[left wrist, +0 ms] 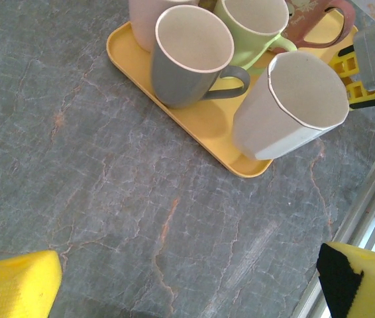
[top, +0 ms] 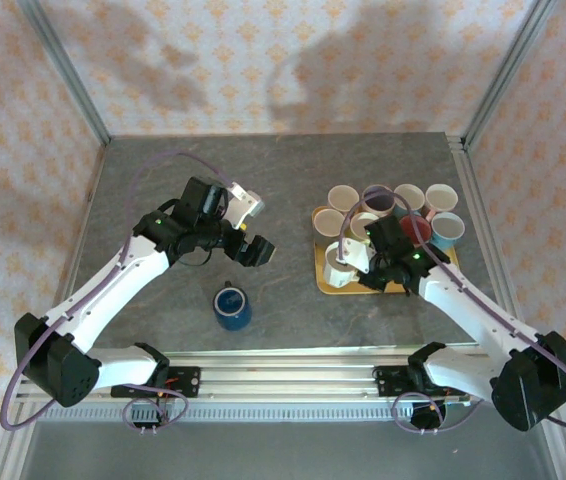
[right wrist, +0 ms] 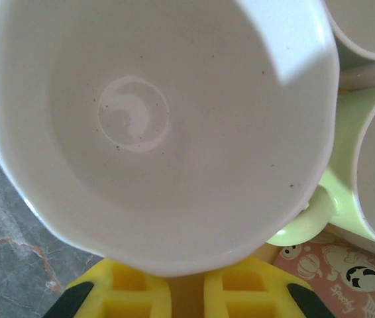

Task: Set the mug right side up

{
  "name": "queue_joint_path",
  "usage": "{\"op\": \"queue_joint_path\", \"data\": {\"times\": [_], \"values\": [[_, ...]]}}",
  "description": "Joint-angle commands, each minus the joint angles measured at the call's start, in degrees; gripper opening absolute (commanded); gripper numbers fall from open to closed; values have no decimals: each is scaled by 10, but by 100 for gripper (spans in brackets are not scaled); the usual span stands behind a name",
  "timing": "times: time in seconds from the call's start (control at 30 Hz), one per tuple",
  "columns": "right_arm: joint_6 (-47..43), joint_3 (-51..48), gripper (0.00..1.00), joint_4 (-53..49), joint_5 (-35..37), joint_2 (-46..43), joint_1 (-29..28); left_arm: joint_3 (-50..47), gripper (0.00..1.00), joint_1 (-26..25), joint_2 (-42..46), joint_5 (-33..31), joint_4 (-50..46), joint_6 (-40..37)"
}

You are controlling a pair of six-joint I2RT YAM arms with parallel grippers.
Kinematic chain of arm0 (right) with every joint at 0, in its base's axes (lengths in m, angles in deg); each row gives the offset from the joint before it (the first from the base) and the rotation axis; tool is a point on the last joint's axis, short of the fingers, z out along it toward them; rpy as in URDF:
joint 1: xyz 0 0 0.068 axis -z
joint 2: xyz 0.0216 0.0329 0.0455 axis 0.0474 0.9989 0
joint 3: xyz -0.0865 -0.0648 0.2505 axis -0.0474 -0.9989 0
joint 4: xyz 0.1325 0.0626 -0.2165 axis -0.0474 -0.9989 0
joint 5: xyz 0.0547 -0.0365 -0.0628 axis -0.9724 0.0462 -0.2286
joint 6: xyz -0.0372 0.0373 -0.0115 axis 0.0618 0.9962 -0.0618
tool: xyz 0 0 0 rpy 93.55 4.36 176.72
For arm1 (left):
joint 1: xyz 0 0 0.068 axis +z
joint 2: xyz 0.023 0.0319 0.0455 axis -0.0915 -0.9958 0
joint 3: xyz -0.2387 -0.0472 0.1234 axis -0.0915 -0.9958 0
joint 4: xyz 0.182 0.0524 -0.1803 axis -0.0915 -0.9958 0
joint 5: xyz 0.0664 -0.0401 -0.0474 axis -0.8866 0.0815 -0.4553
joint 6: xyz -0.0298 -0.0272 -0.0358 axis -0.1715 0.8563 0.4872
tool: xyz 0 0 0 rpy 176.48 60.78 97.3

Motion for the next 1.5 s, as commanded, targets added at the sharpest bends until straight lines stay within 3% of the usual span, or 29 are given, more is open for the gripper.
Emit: {"op": "queue_joint_path", "data": {"times": [0.0,0.5,1.03,1.2,1.47], "values": [[9,1,0,59,23,1,-4,5,100,-2,3,-2,-21,-13],[21,-10,2,83,18,29,-6,3,100,-2,-2,-13,-19,-3],[19,-38,27,99,6,28,-6,5,100,-3,8,-57,-4,86],[19,-38,41,92,0,20,-7,8,100,-4,11,-45,-10,60],[35,-48,51,82,-9,-21,-6,-13,100,-4,45,-78,0,82]]}}
